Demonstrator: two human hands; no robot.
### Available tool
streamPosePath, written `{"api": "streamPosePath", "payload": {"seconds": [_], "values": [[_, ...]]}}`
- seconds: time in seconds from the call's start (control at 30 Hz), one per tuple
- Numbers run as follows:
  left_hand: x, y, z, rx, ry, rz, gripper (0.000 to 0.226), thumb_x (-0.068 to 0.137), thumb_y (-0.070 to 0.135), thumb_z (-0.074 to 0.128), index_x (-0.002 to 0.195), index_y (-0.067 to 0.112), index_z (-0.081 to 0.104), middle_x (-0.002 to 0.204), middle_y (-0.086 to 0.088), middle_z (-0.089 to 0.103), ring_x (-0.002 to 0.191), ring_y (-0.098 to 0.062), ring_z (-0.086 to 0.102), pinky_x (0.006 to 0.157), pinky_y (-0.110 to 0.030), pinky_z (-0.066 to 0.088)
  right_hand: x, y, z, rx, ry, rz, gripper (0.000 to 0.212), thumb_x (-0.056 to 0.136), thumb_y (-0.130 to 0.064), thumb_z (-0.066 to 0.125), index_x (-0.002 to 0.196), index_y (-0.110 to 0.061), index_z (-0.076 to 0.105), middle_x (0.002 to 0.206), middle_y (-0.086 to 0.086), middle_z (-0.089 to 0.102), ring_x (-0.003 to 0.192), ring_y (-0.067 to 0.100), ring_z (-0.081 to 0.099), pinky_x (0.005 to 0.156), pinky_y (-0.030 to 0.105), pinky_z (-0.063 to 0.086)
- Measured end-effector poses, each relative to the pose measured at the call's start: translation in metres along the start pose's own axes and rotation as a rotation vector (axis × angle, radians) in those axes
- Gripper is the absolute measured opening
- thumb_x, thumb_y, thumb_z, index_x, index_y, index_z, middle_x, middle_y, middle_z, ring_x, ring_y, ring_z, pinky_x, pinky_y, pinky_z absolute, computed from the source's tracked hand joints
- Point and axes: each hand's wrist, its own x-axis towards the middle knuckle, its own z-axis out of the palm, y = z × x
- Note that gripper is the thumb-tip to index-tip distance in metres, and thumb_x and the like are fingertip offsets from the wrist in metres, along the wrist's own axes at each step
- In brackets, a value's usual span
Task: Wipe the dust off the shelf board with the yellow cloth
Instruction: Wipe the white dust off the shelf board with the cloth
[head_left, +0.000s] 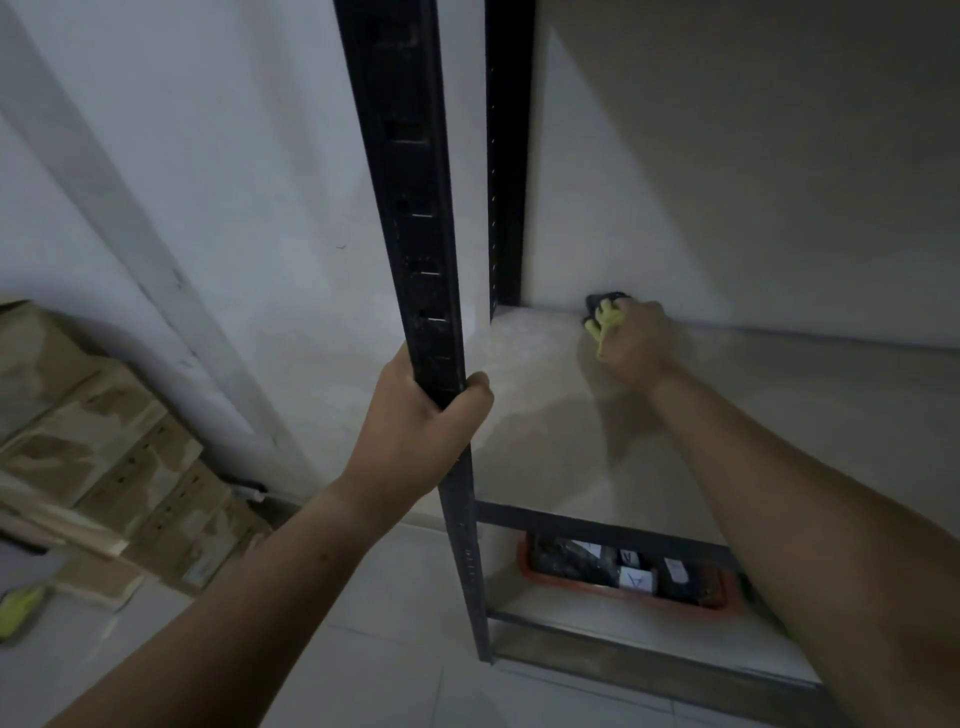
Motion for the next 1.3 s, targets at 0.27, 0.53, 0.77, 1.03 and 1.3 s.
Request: {"api": "streamPosePath", "payload": {"seconds": [0.27,0.53,0.77,1.03,1.3], "values": [[0.002,0.0,0.0,-0.003,0.025,0.046,0.022,0.083,0.016,0.061,0.075,0.004,0.045,0.066,-0.019,0.039,0.062,-0.035,0.045,0.055,-0.041,0.04,-0.01,-0.071,0.032,0.181,-0.304,-0.369,0.031,0.092,-0.014,0.052,0.119,-0.015,0.066,0.116,0.01,0.065,0.098,0.026,0.063,0.073,0.021,0.049],[0.003,-0.005,0.003,0.006,0.015,0.085,0.036,0.078,0.035,0.057,0.072,0.011,0.031,0.062,-0.015,0.033,0.055,-0.032,0.038,0.051,-0.045,0.034,0.014,-0.052,0.043,-0.113,-0.08,-0.303,0.033,0.09,-0.032,0.053,0.119,-0.018,0.059,0.118,0.012,0.061,0.106,0.035,0.058,0.089,0.036,0.043],[0.004,-0.007,0.005,-0.013,0.02,0.112,0.025,0.077,0.031,0.056,0.07,0.016,0.037,0.059,-0.008,0.036,0.053,-0.011,0.038,0.05,-0.03,0.033,-0.044,-0.091,0.052,0.188,-0.458,-0.606,0.025,0.082,-0.008,0.06,0.102,-0.019,0.072,0.1,0.002,0.07,0.084,0.017,0.059,0.072,0.028,0.044],[0.004,-0.008,0.004,-0.047,0.015,0.022,0.032,0.075,0.037,0.058,0.072,0.016,0.033,0.063,-0.012,0.033,0.055,-0.014,0.037,0.054,-0.035,0.033,0.008,-0.002,0.022,0.119,0.007,-0.236,0.039,0.081,-0.025,0.057,0.118,-0.018,0.064,0.112,0.018,0.056,0.099,0.035,0.058,0.09,0.035,0.048],[0.003,-0.003,0.006,-0.089,0.018,0.069,0.029,0.075,0.032,0.058,0.069,0.015,0.035,0.058,-0.007,0.031,0.054,-0.01,0.034,0.052,-0.032,0.03,-0.074,-0.062,0.069,0.265,-0.136,-0.466,0.017,0.088,-0.024,0.054,0.101,-0.02,0.064,0.11,0.009,0.054,0.09,0.026,0.056,0.084,0.032,0.049]]}}
